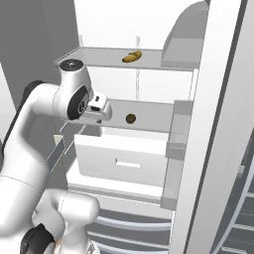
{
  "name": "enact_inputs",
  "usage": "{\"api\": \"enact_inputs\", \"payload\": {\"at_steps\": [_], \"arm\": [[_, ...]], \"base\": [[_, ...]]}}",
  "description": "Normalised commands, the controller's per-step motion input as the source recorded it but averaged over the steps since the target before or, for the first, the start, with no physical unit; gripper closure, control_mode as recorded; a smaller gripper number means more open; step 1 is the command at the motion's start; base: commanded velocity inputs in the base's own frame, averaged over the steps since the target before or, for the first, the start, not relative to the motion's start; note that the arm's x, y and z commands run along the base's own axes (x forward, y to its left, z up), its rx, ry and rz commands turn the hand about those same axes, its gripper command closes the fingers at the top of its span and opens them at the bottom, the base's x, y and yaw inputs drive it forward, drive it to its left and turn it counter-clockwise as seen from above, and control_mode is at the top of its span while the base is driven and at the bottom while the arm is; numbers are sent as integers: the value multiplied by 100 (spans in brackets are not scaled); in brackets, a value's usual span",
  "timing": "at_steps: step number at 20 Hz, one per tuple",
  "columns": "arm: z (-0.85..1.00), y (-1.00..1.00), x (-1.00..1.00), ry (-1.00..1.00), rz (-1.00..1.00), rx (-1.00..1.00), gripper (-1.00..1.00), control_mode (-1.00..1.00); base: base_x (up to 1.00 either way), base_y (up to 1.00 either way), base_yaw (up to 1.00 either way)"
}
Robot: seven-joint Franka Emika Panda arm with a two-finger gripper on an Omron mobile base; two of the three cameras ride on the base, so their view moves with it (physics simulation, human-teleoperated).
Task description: Pick the banana and kiwi from the fridge and place them inside the tupperware on the counter.
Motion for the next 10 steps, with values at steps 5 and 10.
{"api": "enact_inputs", "payload": {"at_steps": [5,10], "arm": [[8,-26,-1,-15,-3,0,-100,-100],[15,-32,0,-6,-1,0,-100,-100]], "base": [[0,0,0],[0,0,0]]}}
